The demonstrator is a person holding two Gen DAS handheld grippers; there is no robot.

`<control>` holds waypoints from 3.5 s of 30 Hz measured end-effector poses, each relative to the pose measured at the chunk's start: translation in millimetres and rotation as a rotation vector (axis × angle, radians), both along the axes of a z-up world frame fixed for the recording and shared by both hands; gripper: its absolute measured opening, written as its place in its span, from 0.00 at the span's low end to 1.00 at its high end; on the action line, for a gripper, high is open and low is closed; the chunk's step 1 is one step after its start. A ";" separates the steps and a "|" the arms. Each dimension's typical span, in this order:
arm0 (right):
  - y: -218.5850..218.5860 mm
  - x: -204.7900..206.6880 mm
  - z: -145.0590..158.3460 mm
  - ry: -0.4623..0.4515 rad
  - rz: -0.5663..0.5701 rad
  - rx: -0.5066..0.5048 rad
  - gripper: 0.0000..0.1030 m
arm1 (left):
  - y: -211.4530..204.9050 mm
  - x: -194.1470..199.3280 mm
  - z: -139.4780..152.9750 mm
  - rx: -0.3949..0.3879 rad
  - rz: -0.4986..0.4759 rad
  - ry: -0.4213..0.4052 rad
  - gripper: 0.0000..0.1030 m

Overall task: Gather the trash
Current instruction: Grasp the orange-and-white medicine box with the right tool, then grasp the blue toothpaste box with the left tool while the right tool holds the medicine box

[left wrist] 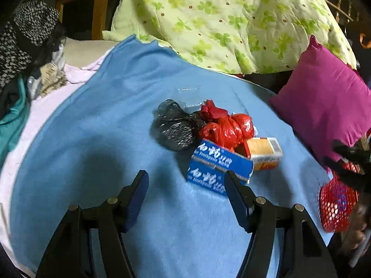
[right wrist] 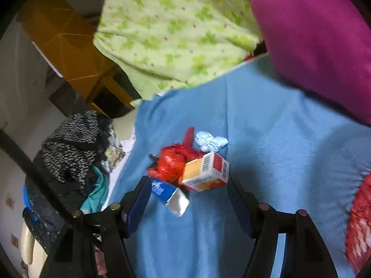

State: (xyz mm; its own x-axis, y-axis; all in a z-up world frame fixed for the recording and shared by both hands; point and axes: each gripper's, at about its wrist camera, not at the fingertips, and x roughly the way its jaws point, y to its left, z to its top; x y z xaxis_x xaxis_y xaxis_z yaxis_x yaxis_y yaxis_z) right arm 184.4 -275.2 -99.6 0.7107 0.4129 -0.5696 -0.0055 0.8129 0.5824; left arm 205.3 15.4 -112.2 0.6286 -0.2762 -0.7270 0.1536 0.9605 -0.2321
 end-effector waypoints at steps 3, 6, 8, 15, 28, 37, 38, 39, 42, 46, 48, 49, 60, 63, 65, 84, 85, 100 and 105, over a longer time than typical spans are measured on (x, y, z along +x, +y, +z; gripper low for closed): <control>-1.8 35.6 -25.0 0.046 0.009 0.044 0.69 | -18.1 19.0 -9.7 -0.035 -0.015 0.020 0.66; -6.8 58.1 -38.0 0.054 0.002 0.067 0.69 | -36.4 36.8 -12.9 -0.063 -0.030 0.028 0.66; -12.9 74.2 -46.3 0.053 -0.001 0.098 0.69 | -49.6 45.1 -15.1 -0.084 -0.047 0.036 0.66; -15.2 121.6 -74.1 0.085 0.066 0.221 0.69 | -75.0 66.8 -33.1 0.008 -0.038 0.073 0.68; 11.8 99.7 -83.8 0.211 0.274 0.206 0.69 | -34.7 37.6 -62.9 0.172 -0.047 0.215 0.70; 28.9 70.1 -63.3 0.155 0.282 -0.058 0.69 | -4.5 29.8 -25.3 0.086 -0.007 0.113 0.70; 34.2 70.2 -62.1 0.148 0.290 -0.086 0.69 | -3.1 31.4 -22.4 0.080 -0.006 0.104 0.70; 37.4 69.3 -61.6 0.143 0.301 -0.117 0.69 | -2.6 32.3 -20.2 0.066 -0.007 0.104 0.70; 51.2 69.7 -66.1 0.155 0.328 -0.208 0.69 | -1.7 40.4 -23.2 0.011 -0.004 0.142 0.70; 64.9 70.7 -74.9 0.174 0.323 -0.339 0.66 | -16.2 57.5 -30.8 -0.073 -0.005 0.208 0.70; 66.8 67.8 -75.2 0.163 0.323 -0.382 0.54 | -22.6 63.2 -32.1 -0.104 -0.007 0.228 0.70; 66.5 65.8 -74.0 0.159 0.314 -0.400 0.54 | -25.8 65.3 -32.8 -0.115 -0.008 0.236 0.70; 22.6 36.7 -56.1 0.135 0.140 -0.388 0.54 | -52.0 87.1 -51.0 -0.181 0.115 0.327 0.72; 29.4 38.8 -55.7 0.138 0.142 -0.376 0.54 | -54.3 89.1 -57.6 -0.183 0.145 0.350 0.75; 29.8 37.4 -52.1 0.123 0.143 -0.370 0.54 | -55.3 88.7 -57.1 -0.185 0.149 0.351 0.75; 56.9 41.7 -74.9 0.164 0.163 -0.386 0.52 | -61.4 86.8 -59.9 -0.229 0.169 0.363 0.78; 57.1 41.6 -73.9 0.151 0.162 -0.379 0.52 | -60.4 85.9 -60.1 -0.237 0.165 0.365 0.78; 90.3 44.7 -72.3 0.098 0.321 -0.238 0.52 | 5.5 71.0 -50.2 -0.309 0.159 0.384 0.78; 84.3 23.2 -78.1 0.160 0.361 -0.048 0.52 | 18.2 62.3 -46.7 -0.261 0.159 0.375 0.78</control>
State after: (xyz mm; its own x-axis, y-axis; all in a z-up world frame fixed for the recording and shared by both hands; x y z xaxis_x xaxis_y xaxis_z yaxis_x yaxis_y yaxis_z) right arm 207.5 -190.9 -177.7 0.4253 0.5900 -0.6863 -0.2080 0.8018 0.5603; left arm 267.6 33.6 -158.9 0.3859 -0.4010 -0.8309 -0.1308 0.8677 -0.4795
